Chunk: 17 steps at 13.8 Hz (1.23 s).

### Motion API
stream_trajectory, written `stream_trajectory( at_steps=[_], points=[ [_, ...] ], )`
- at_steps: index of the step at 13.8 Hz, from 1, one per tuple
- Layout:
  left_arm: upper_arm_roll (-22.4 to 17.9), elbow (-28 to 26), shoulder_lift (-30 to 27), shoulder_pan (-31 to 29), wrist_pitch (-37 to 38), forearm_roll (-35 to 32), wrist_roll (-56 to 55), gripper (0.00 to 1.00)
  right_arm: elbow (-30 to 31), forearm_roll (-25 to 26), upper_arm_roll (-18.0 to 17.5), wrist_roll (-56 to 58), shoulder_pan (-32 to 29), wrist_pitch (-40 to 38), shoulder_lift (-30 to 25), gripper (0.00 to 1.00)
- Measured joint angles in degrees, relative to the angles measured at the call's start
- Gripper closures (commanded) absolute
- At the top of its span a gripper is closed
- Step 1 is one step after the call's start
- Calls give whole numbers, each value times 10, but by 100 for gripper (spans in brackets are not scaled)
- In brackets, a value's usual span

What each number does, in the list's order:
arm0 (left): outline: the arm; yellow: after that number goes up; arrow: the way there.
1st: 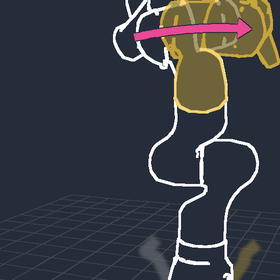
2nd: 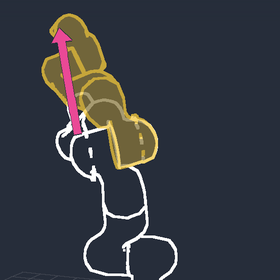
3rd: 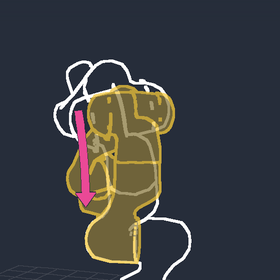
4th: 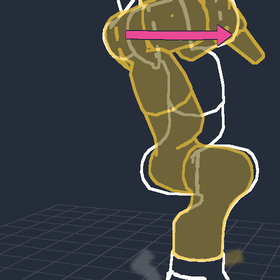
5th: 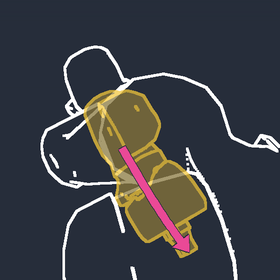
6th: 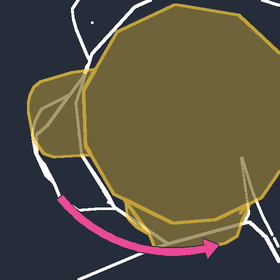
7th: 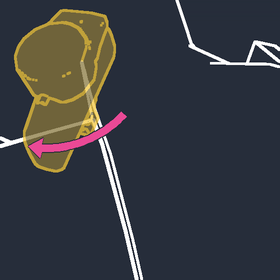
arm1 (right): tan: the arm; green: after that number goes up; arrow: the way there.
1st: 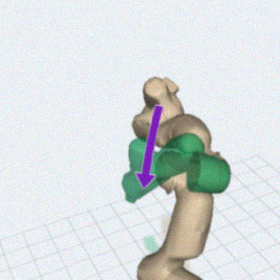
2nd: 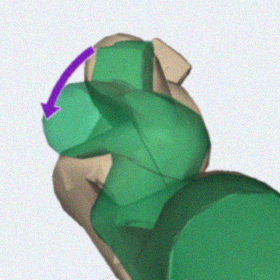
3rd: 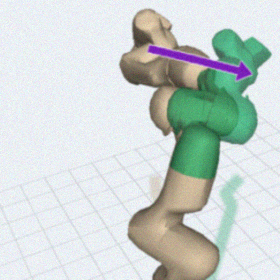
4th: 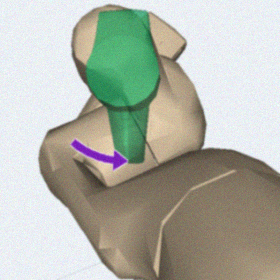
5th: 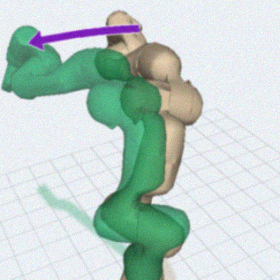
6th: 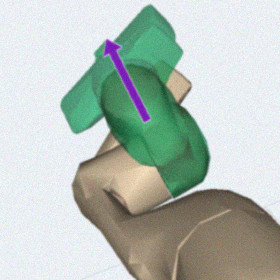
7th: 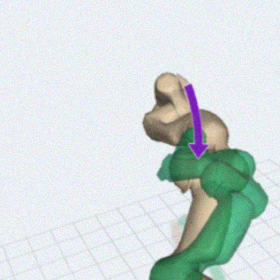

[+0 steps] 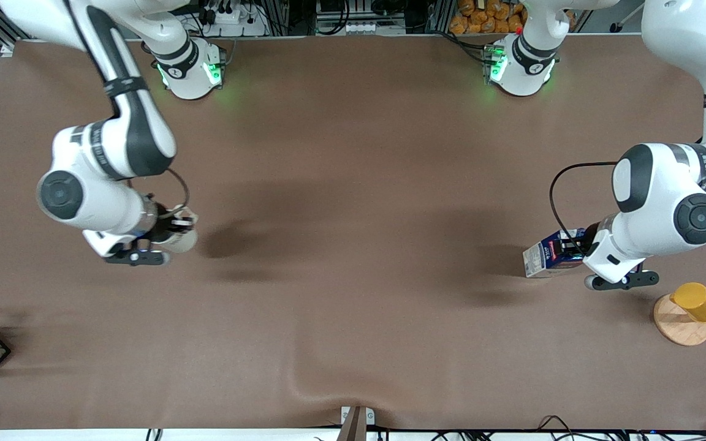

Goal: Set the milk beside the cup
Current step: 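Close the right gripper on the rim of the white mug, then carry the mug to mid-table with the right gripper while the left gripper lifts the carton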

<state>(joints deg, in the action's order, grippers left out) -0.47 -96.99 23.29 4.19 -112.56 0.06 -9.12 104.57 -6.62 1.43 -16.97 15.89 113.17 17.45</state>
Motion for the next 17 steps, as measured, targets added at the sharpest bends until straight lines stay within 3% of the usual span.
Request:
stream_trajectory(
  at_steps=[4, 7, 10, 13, 17],
  points=[
    [0, 13, -2, 0, 0, 0, 0, 40, -30, -33, -2, -202, 120, 18, 32, 100],
    [0, 25, -5, 1, 4, 0, 0, 40, -50, -67, -2, -282, 174, 55, 69, 100],
    [0, 40, -7, 2, 15, 0, 0, 40, -70, -70, -2, -369, 226, 104, 114, 100],
    [2, 55, -8, 7, 28, 0, 0, 40, -137, -70, -2, -425, 250, 112, 174, 100],
    [11, 79, -10, 10, 48, 0, 0, 41, -159, -71, -2, -434, 256, 111, 202, 100]
  ],
)
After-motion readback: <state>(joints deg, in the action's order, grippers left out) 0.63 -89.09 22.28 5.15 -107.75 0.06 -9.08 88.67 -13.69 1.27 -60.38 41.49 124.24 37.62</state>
